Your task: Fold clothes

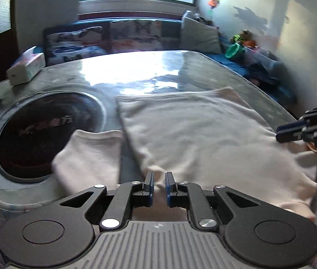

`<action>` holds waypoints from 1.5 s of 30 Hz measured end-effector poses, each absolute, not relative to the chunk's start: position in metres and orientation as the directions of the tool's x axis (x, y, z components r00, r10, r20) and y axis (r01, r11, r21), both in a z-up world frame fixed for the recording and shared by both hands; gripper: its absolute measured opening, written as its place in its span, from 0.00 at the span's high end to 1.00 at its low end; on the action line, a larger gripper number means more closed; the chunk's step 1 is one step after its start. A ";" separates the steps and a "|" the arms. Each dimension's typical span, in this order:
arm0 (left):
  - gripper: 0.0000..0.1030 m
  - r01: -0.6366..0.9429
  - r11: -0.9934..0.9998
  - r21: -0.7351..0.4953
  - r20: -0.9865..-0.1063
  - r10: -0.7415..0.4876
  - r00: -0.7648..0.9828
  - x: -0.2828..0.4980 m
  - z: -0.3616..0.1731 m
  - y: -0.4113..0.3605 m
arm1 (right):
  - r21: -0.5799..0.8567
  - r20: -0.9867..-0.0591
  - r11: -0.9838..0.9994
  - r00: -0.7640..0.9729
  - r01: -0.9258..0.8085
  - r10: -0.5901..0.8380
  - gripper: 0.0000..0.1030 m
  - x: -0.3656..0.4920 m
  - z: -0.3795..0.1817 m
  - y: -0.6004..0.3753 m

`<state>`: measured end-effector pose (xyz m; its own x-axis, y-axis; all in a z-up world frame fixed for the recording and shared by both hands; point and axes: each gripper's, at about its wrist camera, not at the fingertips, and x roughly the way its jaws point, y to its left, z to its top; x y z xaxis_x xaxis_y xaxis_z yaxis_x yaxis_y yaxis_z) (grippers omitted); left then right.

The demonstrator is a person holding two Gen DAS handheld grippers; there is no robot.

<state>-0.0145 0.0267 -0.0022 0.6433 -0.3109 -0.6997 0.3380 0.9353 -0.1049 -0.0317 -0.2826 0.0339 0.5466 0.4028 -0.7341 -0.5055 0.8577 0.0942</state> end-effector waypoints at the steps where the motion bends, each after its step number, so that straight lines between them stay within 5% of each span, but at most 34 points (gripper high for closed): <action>1: 0.89 0.335 0.936 -0.107 -0.702 -0.310 0.641 -0.013 -0.004 0.029 | 0.093 -0.734 0.866 0.553 -0.492 0.393 0.77 -0.024 0.034 -0.286; 21: 0.85 0.376 0.925 -0.058 -0.724 -0.298 0.622 -0.010 -0.013 0.034 | 0.073 -0.746 0.952 0.617 -0.299 0.251 0.73 0.113 -0.011 -0.306; 45: 0.85 0.238 0.971 -0.019 -0.726 -0.177 0.664 -0.012 -0.009 0.067 | 0.035 -0.725 0.922 0.626 -0.385 0.288 0.72 0.172 -0.019 -0.239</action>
<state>-0.0121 0.0673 -0.0092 0.6639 -0.1772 -0.7265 0.2385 0.9710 -0.0189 0.1724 -0.2390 -0.0194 0.6259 0.2884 -0.7246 -0.3847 0.9224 0.0348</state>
